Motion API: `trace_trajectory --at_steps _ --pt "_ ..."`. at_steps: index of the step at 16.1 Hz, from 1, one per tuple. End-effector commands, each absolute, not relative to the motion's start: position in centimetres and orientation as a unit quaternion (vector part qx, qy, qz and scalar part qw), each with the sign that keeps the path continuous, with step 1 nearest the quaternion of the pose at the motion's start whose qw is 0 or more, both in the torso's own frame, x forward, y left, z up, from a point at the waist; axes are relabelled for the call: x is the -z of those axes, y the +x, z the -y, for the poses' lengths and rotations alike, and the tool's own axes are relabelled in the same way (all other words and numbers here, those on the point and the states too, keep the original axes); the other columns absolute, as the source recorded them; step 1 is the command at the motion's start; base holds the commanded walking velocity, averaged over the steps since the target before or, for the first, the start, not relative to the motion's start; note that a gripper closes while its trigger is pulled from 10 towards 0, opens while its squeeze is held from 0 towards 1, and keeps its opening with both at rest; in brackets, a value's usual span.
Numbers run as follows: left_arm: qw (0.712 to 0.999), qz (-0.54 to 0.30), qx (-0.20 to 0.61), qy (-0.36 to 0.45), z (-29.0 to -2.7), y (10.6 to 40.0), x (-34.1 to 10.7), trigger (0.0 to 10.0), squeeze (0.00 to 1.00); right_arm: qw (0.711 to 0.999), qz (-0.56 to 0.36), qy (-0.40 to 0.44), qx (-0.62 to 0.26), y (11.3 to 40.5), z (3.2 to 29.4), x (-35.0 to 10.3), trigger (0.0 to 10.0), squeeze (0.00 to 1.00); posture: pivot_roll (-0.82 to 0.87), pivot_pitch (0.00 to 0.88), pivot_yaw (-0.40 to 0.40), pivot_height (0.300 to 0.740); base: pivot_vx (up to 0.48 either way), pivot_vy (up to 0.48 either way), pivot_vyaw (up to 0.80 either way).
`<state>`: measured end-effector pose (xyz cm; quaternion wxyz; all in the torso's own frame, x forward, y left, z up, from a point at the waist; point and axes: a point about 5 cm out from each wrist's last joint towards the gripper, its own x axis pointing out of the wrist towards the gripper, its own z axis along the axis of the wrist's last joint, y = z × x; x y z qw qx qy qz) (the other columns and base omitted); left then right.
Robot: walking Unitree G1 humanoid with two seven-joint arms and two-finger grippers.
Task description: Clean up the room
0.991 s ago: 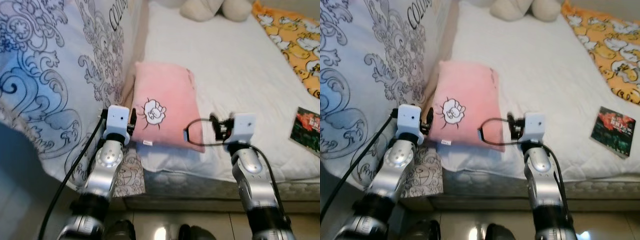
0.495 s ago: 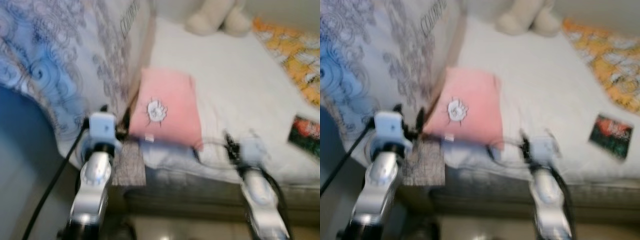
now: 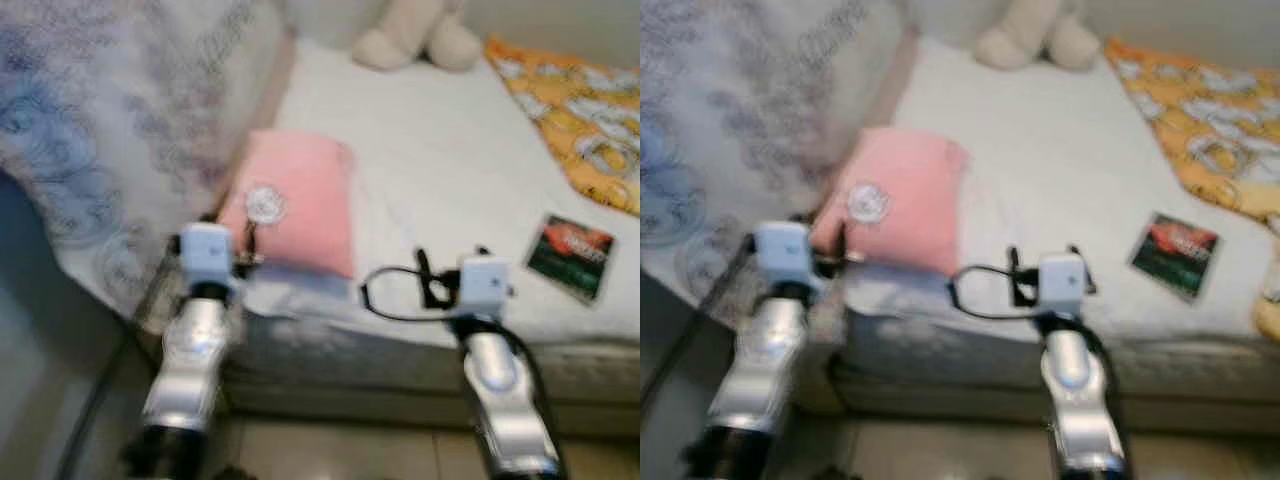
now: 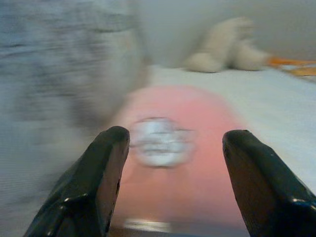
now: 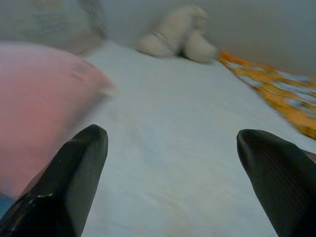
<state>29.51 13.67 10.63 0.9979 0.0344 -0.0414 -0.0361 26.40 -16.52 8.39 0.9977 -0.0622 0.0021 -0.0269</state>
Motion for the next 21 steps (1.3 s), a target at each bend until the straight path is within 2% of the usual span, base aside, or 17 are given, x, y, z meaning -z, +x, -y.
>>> trace_trajectory --at_steps 1,2,3,5,6,7,9,21 --pt "0.998 0.047 0.034 0.038 -14.2 29.6 -10.8 10.0 0.0 0.998 0.005 -0.057 0.024 26.6 16.4 -8.7 10.0 1.0 -0.01 0.0 -0.013 0.74 0.0 -0.42 0.0" --pt "0.998 0.04 0.026 0.034 -14.8 29.3 -10.2 10.0 0.0 0.998 -0.008 -0.061 0.03 26.6 16.8 -8.4 10.0 1.0 -0.01 0.0 -0.011 0.74 0.0 -0.416 0.0" --pt "1.0 0.02 0.004 0.021 -16.0 28.7 -9.2 10.0 0.0 0.998 -0.017 -0.017 0.052 26.3 17.8 -8.2 10.0 0.0 -0.01 0.0 -0.011 0.74 0.0 -0.42 0.0" --pt "0.999 0.02 0.003 0.027 -16.4 28.5 -9.0 10.0 0.0 0.998 -0.022 -0.003 0.057 26.1 18.4 -7.9 10.0 0.0 0.0 0.0 -0.014 0.74 0.0 -0.418 0.0" --pt "0.999 0.022 0.004 0.026 -16.3 28.8 -9.3 10.0 0.0 0.996 -0.042 -0.027 0.072 26.0 18.9 -7.1 10.0 0.41 0.0 0.0 -0.01 0.74 0.0 -0.42 0.0" --pt "0.999 0.02 0.018 0.032 -15.8 29.3 -9.6 10.0 0.0 0.995 -0.051 -0.028 0.079 26.2 19.1 -6.6 10.0 1.0 0.01 0.0 -0.007 0.74 0.0 -0.42 0.0" --pt "0.998 0.028 0.035 0.037 -14.9 29.7 -10.1 10.0 0.0 0.996 -0.045 -0.017 0.071 26.6 18.6 -6.9 10.0 1.0 0.01 0.0 -0.007 0.74 0.0 -0.446 0.0" --pt "1.0 0.0 0.003 0.002 -14.9 30.6 -8.9 10.0 0.0 0.999 -0.007 -0.044 0.005 27.1 17.0 -7.9 10.0 1.0 -0.02 0.0 -0.004 0.74 0.0 -0.441 0.0"
